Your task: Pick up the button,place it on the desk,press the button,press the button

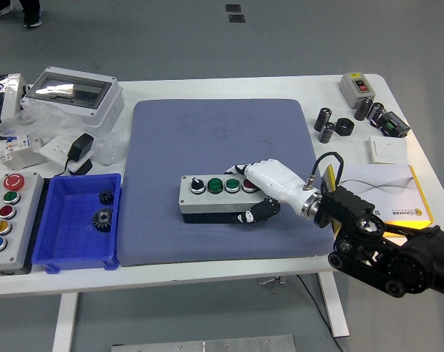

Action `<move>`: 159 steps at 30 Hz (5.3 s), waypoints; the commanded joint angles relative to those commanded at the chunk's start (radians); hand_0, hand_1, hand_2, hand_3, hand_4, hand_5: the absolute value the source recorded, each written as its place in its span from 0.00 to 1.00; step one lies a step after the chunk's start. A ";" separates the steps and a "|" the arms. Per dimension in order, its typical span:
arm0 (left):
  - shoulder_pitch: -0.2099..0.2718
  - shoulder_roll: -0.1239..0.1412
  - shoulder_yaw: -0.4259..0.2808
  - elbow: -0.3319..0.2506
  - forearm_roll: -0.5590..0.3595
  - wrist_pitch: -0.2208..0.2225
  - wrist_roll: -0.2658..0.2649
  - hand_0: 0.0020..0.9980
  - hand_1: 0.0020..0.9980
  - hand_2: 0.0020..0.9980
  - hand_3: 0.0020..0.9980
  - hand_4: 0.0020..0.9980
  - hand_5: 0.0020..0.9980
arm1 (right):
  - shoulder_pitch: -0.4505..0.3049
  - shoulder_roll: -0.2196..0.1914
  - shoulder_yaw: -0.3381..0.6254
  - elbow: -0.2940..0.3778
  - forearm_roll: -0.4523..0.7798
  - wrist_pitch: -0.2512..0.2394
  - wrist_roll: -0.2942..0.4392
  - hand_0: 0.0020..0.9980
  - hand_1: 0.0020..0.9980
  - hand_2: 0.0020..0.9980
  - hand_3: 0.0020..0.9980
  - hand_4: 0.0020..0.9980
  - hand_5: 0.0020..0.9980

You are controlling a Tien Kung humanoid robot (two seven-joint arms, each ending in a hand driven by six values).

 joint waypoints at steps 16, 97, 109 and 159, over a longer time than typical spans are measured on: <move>0.001 0.002 -0.005 -0.002 0.009 -0.002 0.004 0.69 0.64 0.63 0.68 0.72 0.46 | 0.004 -0.026 0.009 0.018 0.184 0.093 0.010 0.81 0.81 0.82 0.90 0.22 0.03; -0.002 0.010 -0.028 -0.009 0.042 -0.030 0.003 0.69 0.64 0.61 0.63 0.70 0.40 | 0.219 -0.205 -0.193 0.107 0.342 0.252 0.046 1.00 0.97 1.00 1.00 0.60 0.06; -0.004 0.016 -0.033 -0.013 0.047 -0.036 0.009 0.69 0.64 0.60 0.63 0.70 0.38 | 0.221 -0.201 -0.204 0.113 0.365 0.257 0.044 1.00 0.99 1.00 1.00 0.66 0.04; 0.010 0.026 -0.031 -0.018 0.028 -0.043 0.010 0.69 0.64 0.59 0.62 0.70 0.31 | 0.490 -0.398 -0.173 0.386 0.838 0.826 -0.557 0.05 0.18 0.31 1.00 0.25 0.19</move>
